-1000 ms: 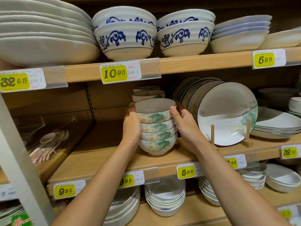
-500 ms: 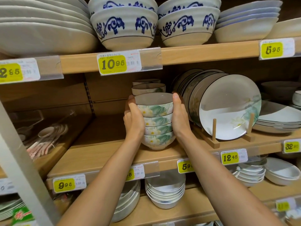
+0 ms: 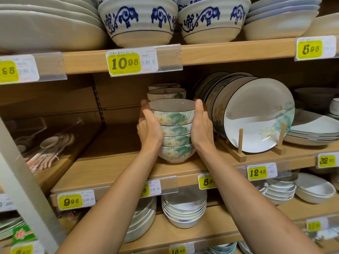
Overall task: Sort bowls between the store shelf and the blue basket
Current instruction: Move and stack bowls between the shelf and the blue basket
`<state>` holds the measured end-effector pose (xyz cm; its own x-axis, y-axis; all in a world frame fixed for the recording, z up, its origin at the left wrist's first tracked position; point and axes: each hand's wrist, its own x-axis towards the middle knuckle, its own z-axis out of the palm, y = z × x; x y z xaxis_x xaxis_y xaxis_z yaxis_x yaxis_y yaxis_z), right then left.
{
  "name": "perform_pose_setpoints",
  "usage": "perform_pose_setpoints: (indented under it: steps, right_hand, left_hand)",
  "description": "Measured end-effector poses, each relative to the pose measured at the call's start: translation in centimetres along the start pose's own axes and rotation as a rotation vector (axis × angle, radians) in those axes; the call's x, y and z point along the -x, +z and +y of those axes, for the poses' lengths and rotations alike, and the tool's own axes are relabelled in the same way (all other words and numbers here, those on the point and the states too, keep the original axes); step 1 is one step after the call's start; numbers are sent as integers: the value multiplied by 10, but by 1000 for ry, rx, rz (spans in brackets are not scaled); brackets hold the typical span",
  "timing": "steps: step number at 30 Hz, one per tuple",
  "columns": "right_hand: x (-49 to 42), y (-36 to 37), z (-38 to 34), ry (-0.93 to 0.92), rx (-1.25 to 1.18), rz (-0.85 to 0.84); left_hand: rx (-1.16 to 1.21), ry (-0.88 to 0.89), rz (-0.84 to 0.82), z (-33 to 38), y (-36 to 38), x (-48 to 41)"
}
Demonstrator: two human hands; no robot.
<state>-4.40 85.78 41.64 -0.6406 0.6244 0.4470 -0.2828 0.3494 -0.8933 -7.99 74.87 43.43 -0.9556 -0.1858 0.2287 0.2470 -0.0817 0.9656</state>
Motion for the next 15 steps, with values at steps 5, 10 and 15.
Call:
perform_pose_setpoints:
  steps: [5, 10, 15]
  right_hand:
    - [-1, -2, 3, -37, 20, -15]
    - [-1, -1, 2, -8, -12, -25]
    - [-1, 0, -1, 7, -14, -46]
  left_hand:
    - [-30, 61, 25, -5, 1, 0]
    - [-43, 21, 8, -5, -1, -2]
    - [-15, -8, -39, -5, -3, -2]
